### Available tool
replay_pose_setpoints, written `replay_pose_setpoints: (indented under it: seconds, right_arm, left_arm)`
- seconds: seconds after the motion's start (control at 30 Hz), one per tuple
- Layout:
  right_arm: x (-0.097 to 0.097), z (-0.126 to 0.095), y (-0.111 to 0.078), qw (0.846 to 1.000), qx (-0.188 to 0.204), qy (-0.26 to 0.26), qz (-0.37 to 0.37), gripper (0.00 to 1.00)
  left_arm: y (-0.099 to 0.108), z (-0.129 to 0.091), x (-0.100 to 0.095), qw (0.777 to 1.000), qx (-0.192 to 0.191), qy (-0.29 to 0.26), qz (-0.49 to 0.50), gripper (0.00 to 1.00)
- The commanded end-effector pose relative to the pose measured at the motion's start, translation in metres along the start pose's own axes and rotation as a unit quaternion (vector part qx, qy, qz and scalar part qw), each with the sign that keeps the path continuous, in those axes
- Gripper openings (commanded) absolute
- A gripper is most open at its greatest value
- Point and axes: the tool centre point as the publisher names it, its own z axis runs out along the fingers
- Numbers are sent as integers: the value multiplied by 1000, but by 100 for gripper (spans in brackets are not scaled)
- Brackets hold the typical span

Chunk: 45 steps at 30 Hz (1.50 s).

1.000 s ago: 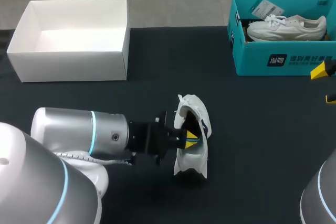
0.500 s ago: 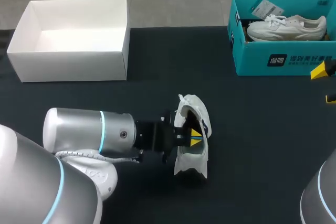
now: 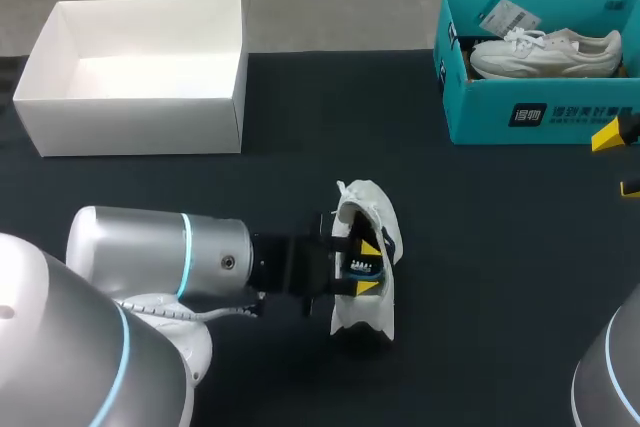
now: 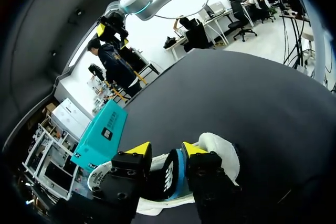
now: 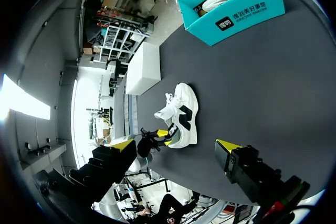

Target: Take the shoe out of the shoebox, open the shoe tongue, remove and reinsert the insole, then place the shoe into the shoebox

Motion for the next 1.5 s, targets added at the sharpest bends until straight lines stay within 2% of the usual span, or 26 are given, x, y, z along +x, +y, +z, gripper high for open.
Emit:
replay_pose_setpoints:
  seconds: [0.03,0.07,0.67,0.93,1.0,1.03,1.1,1.13,1.27,1.33,1.4,1.43,1.47,1.5]
  right_arm:
    - [0,1,-1,1000,-1,-1,0,100]
    - [0,1,-1,1000,-1,-1,0,100]
    - [0,1,-1,1000,-1,-1,0,100]
    - [0,1,-1,1000,-1,-1,0,100]
    - [0,1,-1,1000,-1,-1,0,100]
    - [0,1,-1,1000,-1,-1,0,100]
    - [0,1,-1,1000,-1,-1,0,100]
    - [0,1,-1,1000,-1,-1,0,100]
    - [0,1,-1,1000,-1,-1,0,100]
    - [0,1,-1,1000,-1,-1,0,100]
    - [0,1,-1,1000,-1,-1,0,100]
    - [0,1,-1,1000,-1,-1,0,100]
    - [0,1,-1,1000,-1,-1,0,100]
    - [0,1,-1,1000,-1,-1,0,100]
  left_arm:
    - [-1,-8,2,1000,-14,3,-5,4]
    - [-1,-8,2,1000,-13,3,-6,0]
    - [13,22,-1,999,-4,23,-33,0]
    - [9,17,0,999,-5,31,-42,0]
    - [6,12,-1,999,-6,29,-41,36]
    - [4,10,-2,999,-8,28,-40,47]
    - [1,5,-4,999,-10,25,-39,83]
    - [0,4,-4,999,-11,24,-38,88]
    - [-4,1,-6,999,-12,21,-36,87]
    - [-4,1,-6,999,-12,20,-37,77]
    - [-4,1,-7,999,-12,20,-37,76]
    - [-5,1,-9,999,-11,20,-36,69]
    - [-7,0,-11,999,-7,19,-36,67]
    - [-8,-1,-13,999,-6,19,-35,58]
